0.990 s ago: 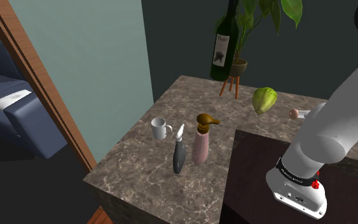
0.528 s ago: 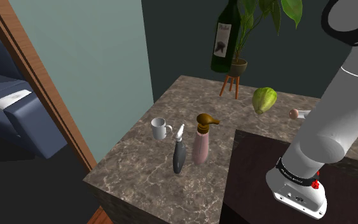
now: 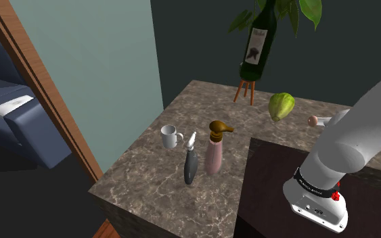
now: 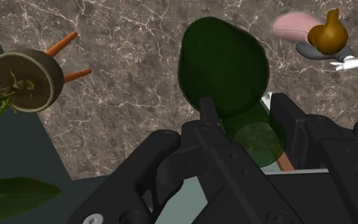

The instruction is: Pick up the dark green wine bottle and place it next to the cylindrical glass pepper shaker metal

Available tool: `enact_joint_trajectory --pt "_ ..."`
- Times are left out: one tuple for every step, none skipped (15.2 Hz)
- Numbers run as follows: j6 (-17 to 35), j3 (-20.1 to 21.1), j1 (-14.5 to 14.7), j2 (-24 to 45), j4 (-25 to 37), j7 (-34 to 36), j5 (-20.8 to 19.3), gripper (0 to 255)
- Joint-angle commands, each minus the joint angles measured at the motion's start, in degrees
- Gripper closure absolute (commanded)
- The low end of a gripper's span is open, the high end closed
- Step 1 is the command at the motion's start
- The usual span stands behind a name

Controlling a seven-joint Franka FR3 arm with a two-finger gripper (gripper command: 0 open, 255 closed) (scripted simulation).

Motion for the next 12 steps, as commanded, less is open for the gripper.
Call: enact_joint_trajectory --pt "1.28 -0.89 -0.62 -4.28 -5.38 -1.9 -1.07 255" --pt "1.73 -1.41 -0.93 -6.08 -7.54 -2.86 -1.62 255" --pt "2.11 -1.96 -1.24 -7.8 -9.55 -3.84 -2.18 255" --pt "2.45 -2.53 -1.54 -9.45 -11.42 -4.83 -2.77 255" --pt "2.73 -3.12 -1.84 -11.03 -13.17 -5.84 -3.37 255" --pt "2.97 -3.74 -2.12 -12.54 -14.79 -6.85 -4.01 255" --pt "3.17 -4.38 -2.4 -13.99 -16.31 -7.88 -4.66 255" --pt "3.34 -5.05 -2.67 -15.39 -17.72 -8.92 -5.35 255" --pt "3.48 -5.74 -2.93 -16.74 -19.04 -9.98 -6.05 255" --pt "3.6 -6.44 -3.19 -18.03 -20.26 -11.04 -6.79 255" --pt "3.69 -7.16 -3.45 -19.27 -21.4 -12.13 -7.54 255" --pt "3.76 -7.9 -3.7 -20.46 -22.46 -13.22 -8.31 255"
